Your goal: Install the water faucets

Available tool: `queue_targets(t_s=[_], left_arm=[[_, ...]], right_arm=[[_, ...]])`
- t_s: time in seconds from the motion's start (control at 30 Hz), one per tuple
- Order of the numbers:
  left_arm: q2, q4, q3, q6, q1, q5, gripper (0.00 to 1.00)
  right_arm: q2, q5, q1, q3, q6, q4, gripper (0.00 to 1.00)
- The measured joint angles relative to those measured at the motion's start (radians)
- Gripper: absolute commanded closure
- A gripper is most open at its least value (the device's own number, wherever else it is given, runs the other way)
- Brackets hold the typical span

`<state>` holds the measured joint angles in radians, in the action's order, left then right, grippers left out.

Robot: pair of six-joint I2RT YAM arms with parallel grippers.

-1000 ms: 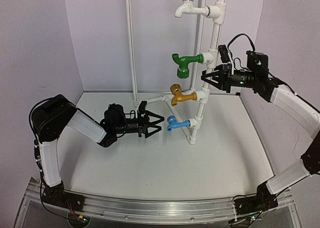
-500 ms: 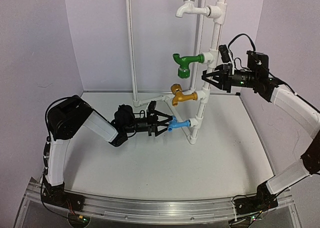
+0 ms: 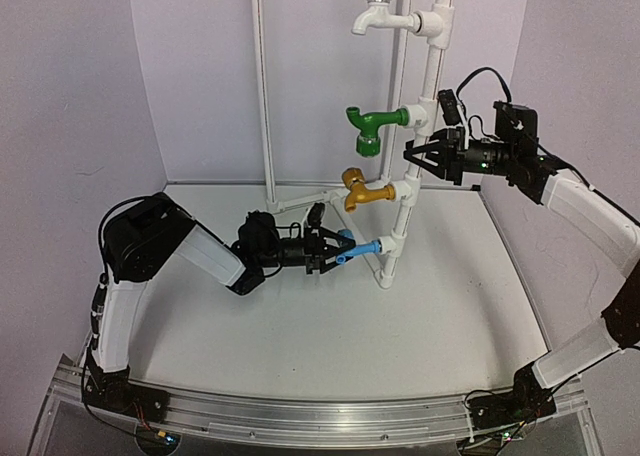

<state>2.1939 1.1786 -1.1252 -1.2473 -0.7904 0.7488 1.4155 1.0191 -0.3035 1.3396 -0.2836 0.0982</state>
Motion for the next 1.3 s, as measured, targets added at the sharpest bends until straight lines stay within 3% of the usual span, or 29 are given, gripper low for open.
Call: queue_targets(t_s=[0.3,0.5,0.93,1.3], left_arm=[[-0.074,-0.180,0.003,0.344,-0.012,-0.034,0.69],[-0.134,-0.253,0.040,0.637,-0.024,-0.099,0.69],[-0.170,-0.260,0.078,1.522,-0.109,-0.351,0.73],[-0.168,-0.117,0.163,2.173,-0.176,-0.558,0.71]], right_arm=[[0.000,-0.001,0.002,0.000,-0.001,0.000,1.00],[0.000,-0.001,0.002,0.000,-0.001,0.000,1.00],[-0.002,-0.008,0.013,0.000,-0.003,0.005,1.00],[-0.002,-0.008,0.009,0.000,-0.012,0.008,1.00]])
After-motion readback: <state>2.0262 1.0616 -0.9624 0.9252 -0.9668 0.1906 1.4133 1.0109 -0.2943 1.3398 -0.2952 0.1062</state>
